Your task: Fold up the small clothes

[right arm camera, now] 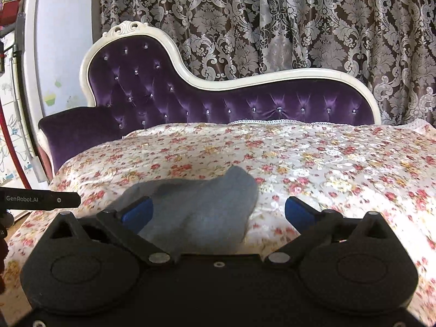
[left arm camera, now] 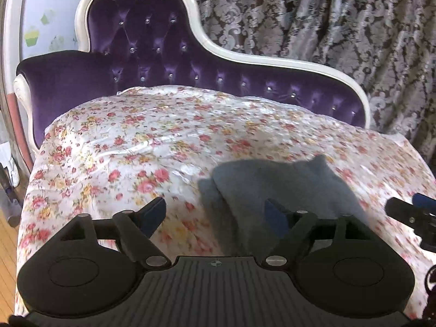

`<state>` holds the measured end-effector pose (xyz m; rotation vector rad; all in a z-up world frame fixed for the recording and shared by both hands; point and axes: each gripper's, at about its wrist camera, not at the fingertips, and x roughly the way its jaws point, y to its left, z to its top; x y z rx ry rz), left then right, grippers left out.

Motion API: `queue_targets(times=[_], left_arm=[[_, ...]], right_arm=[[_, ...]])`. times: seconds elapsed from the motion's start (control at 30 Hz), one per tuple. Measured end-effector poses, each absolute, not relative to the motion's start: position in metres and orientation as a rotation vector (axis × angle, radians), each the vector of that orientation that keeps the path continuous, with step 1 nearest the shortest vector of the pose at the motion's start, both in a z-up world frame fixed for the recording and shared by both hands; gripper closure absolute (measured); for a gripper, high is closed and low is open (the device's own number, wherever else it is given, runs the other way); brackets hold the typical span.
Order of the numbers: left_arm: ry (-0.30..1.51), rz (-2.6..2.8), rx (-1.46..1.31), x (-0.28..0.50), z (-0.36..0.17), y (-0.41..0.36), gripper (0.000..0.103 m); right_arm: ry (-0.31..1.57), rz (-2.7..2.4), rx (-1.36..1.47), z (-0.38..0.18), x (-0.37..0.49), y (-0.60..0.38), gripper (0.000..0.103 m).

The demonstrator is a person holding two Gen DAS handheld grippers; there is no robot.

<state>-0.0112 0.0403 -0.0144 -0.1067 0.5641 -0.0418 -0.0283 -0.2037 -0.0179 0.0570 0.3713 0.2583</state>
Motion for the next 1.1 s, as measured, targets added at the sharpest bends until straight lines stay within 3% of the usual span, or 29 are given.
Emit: queue_targets(times=[0.23,0.47,1.1], left_arm=[[0.611,-0.05,-0.05,-0.035,-0.012,0.016,0.019],[0.545,0.051,0.091,-0.06,-0.009,-0.009,0.018],[0.682,-0.032,0.017,-0.077,-0.004,-0.015,0.019]], right_arm=[[0.433,0.23,0.027,-0.019,-0.052,-0.199,0.001],[0.422,0.187,-0.03,-0.016,-0.081,-0.189,0.001],[0.508,0.099,-0.006,-0.013,-0.106,-0.203,0.001]])
